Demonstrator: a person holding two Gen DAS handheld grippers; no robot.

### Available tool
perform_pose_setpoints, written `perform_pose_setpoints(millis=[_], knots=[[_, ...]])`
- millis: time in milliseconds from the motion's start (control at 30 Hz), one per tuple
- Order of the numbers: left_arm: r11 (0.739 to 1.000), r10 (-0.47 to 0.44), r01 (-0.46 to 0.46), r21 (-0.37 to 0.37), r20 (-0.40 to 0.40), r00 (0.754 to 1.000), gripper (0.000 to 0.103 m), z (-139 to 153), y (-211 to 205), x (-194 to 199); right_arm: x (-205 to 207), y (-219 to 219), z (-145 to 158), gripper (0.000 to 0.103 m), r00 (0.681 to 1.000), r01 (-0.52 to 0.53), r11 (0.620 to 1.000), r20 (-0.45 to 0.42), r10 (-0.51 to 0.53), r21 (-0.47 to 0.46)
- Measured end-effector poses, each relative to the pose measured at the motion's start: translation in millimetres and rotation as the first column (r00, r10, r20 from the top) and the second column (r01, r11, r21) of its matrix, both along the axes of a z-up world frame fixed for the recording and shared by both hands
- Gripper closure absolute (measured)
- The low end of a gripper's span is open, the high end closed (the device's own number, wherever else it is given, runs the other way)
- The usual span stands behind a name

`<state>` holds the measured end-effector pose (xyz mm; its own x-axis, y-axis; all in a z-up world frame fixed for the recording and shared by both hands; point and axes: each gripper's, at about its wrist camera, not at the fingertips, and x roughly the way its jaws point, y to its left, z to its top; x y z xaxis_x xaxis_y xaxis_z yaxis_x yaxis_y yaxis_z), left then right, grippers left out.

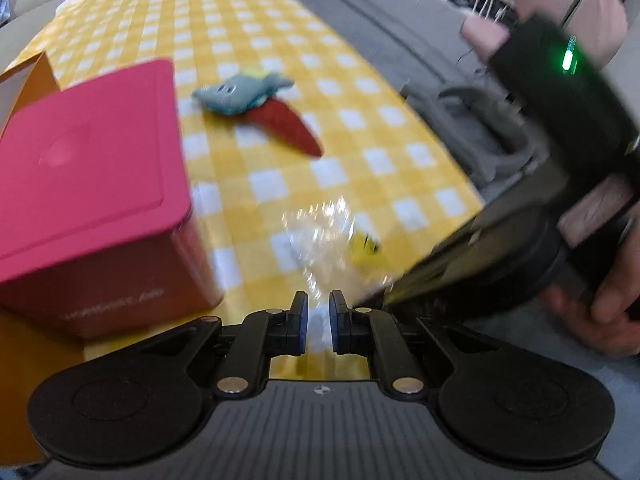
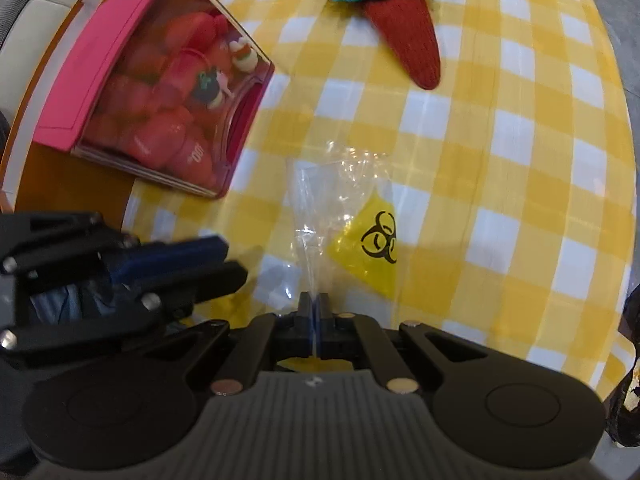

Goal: Organize soft objects
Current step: 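Pinch the clear plastic bag with the right tool and lift it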

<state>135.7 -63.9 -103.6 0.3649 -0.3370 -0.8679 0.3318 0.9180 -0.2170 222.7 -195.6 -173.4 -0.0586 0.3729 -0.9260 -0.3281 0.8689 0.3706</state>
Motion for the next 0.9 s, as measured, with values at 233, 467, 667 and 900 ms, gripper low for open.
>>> perform_pose_setpoints(millis=[233,467,667,900], knots=[[0.998,0.001,-0.002,-0.060,-0.018,1.000,0.096,-7,-6,13,2,-16,4,0.103,0.999,0.033,0.999,0.035,-0.032,-0.012],[0.991,0.007,-0.011,-0.134,-0.029,1.000,0.096,-2,-10,16,-2,-23,9,0.103,0.996,-0.050,0.998,0.069,0.052,-0.033],[0.982,0.029,-0.043,-0.184,-0.079,0.996,0.102,-19,-20,33,-1,-27,7,0.098,0.997,-0.055,0.998,0.049,0.056,-0.025],[0.985,0.047,-0.068,-0.159,-0.130,0.990,0.101,-35,-29,45,-2,-26,12,0.096,0.996,-0.049,0.998,0.072,0.053,-0.046]])
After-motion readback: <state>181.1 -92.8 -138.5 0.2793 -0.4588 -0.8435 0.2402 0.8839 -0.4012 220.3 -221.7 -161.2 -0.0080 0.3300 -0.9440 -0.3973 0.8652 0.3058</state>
